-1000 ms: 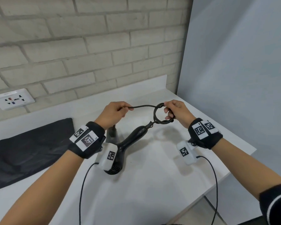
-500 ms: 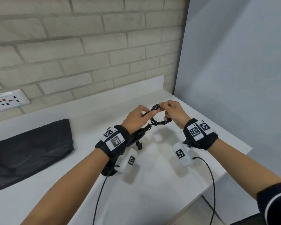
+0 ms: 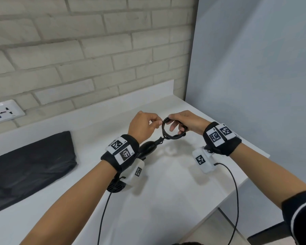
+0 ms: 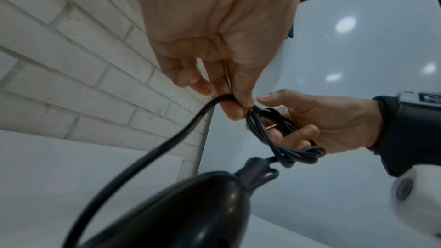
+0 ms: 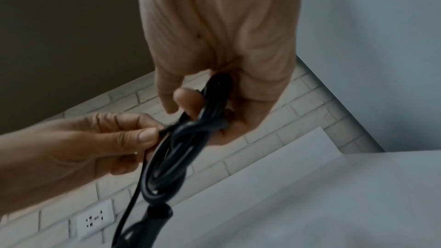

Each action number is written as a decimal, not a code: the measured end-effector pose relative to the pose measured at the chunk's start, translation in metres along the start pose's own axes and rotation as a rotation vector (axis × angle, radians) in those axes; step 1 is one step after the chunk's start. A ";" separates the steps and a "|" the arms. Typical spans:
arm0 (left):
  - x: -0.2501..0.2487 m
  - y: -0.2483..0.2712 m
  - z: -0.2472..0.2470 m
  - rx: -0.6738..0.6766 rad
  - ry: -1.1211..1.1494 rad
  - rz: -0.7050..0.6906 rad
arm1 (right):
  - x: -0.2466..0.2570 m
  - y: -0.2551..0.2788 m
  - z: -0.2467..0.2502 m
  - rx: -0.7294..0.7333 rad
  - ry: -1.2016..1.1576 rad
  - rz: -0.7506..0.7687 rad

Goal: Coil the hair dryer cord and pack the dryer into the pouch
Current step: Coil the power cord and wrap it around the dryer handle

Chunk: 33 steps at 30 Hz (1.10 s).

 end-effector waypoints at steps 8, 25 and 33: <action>0.000 0.000 -0.002 -0.092 0.145 0.026 | 0.001 0.000 -0.005 -0.008 -0.056 0.072; -0.006 0.022 -0.042 -0.072 0.650 0.552 | -0.007 0.002 -0.014 -0.045 -0.010 0.128; -0.007 0.022 -0.046 -0.041 0.823 0.628 | -0.025 0.003 0.000 0.011 0.137 -0.025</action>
Point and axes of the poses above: each hand's wrist, its own y-axis away from the middle knuckle, its own z-axis out of the back of the hand, x = y × z, the point moved 3 cm from there along -y, towards the middle knuckle, and after that the axes turned 15 degrees about -y, right-handed, at the moved point
